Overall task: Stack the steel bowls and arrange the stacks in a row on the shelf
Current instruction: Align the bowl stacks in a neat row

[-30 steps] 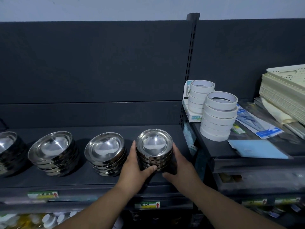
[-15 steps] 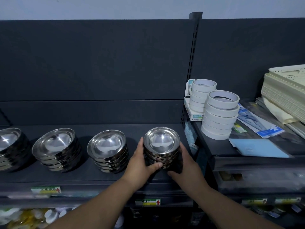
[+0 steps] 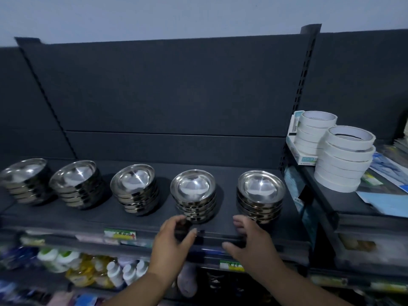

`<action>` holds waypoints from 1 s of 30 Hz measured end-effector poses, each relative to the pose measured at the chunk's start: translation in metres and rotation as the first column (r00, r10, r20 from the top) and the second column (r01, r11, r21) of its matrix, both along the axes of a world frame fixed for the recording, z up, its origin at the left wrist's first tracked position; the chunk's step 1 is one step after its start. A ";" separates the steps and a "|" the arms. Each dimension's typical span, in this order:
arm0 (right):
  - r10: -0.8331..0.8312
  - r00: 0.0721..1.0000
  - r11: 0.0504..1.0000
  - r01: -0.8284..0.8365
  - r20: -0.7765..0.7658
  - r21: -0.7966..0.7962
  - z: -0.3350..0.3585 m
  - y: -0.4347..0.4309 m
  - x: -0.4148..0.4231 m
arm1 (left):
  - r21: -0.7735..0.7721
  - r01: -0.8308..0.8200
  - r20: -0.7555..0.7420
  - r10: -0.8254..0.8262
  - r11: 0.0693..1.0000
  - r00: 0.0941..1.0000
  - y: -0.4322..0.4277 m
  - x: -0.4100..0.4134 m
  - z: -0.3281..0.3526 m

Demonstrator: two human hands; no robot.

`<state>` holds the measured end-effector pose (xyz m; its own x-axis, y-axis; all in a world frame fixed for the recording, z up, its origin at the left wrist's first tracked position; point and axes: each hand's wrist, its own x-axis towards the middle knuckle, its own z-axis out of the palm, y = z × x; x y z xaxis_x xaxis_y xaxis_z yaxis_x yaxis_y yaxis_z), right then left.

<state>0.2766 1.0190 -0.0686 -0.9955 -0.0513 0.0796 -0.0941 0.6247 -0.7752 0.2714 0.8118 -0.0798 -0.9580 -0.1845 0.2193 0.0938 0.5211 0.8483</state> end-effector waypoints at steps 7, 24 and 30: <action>-0.174 0.982 0.974 0.182 0.071 -0.136 0.003 -0.079 -0.022 | 0.101 -0.276 0.074 0.270 0.956 0.960 -0.102 -0.013 0.008; -0.564 0.826 0.792 0.535 -0.015 -0.293 -0.010 -0.149 -0.063 | 0.175 0.060 0.131 -0.083 0.983 0.988 -0.178 -0.097 -0.001; -0.622 0.782 0.752 0.607 0.028 -0.258 -0.011 -0.156 -0.070 | 0.160 0.097 0.095 -0.113 0.982 0.989 -0.182 -0.103 -0.001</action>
